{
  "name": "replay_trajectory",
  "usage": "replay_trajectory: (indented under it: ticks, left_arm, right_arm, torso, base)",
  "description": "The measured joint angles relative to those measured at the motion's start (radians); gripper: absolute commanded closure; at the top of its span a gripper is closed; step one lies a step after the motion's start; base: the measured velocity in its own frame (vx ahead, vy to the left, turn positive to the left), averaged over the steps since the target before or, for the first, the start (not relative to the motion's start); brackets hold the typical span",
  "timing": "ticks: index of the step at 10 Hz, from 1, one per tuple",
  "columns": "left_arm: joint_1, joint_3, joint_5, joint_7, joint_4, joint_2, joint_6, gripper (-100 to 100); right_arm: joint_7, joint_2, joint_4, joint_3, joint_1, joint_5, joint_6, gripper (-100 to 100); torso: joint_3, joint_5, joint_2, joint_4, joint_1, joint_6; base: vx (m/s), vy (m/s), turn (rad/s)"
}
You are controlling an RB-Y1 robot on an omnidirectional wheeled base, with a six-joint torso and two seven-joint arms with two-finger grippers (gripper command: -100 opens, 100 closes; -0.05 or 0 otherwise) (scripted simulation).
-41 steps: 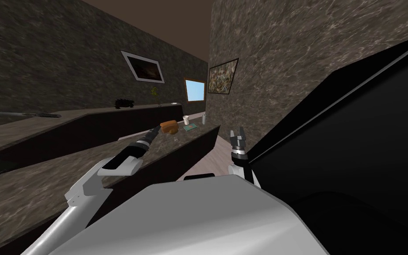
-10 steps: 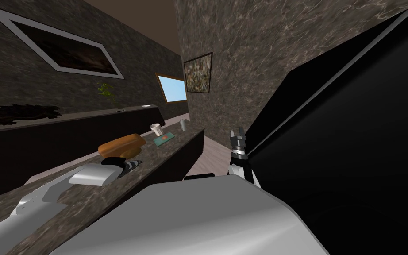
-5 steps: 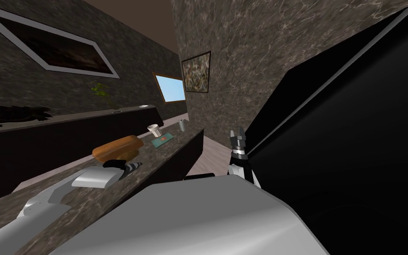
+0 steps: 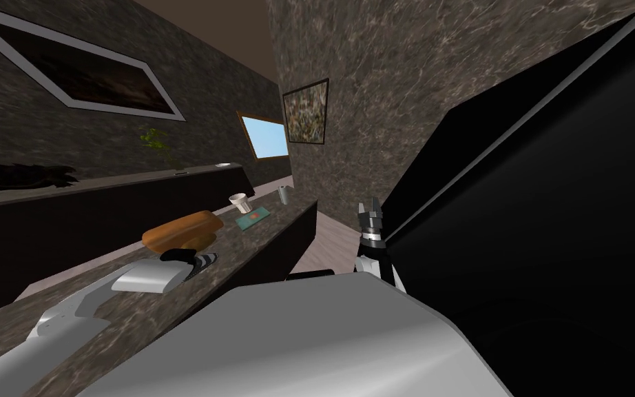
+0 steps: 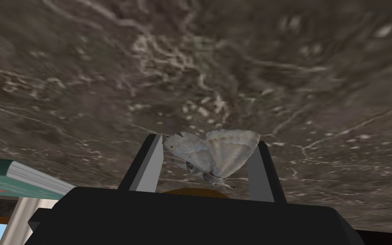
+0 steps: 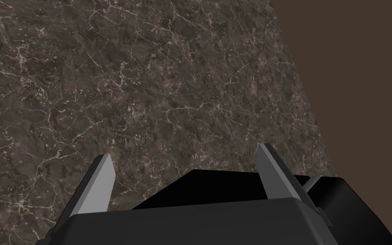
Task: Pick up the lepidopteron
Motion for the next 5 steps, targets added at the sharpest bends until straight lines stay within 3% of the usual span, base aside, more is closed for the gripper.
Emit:
replay_trajectory:
  ticks: [1, 2, 4, 5]
  left_arm:
    - [0.0, 0.0, 0.0, 0.0, 0.0, 0.0, 0.0, 0]
    - [0.0, 0.0, 0.0, 0.0, 0.0, 0.0, 0.0, 100]
    - [-0.007, 0.012, 0.021, 0.001, -0.03, 0.021, 0.028, 100]
    - [-0.006, 0.013, 0.022, 0.0, -0.032, 0.022, 0.031, 0]
  right_arm:
    - [0.0, 0.0, 0.0, 0.0, 0.0, 0.0, 0.0, 0]
    - [0.0, 0.0, 0.0, 0.0, 0.0, 0.0, 0.0, 0]
    - [0.0, 0.0, 0.0, 0.0, 0.0, 0.0, 0.0, 0]
    - [0.0, 0.0, 0.0, 0.0, 0.0, 0.0, 0.0, 0]
  torso:
    - [0.0, 0.0, 0.0, 0.0, 0.0, 0.0]
    - [0.0, 0.0, 0.0, 0.0, 0.0, 0.0]
    - [0.001, -0.001, 0.002, 0.0, -0.003, -0.001]
    - [0.001, -0.001, 0.001, 0.0, -0.002, 0.0]
  base:
    - [0.0, 0.0, 0.0]
    - [-0.02, -0.025, 0.102]
    - [-0.018, -0.03, 0.048]
    - [0.0, 0.0, 0.0]
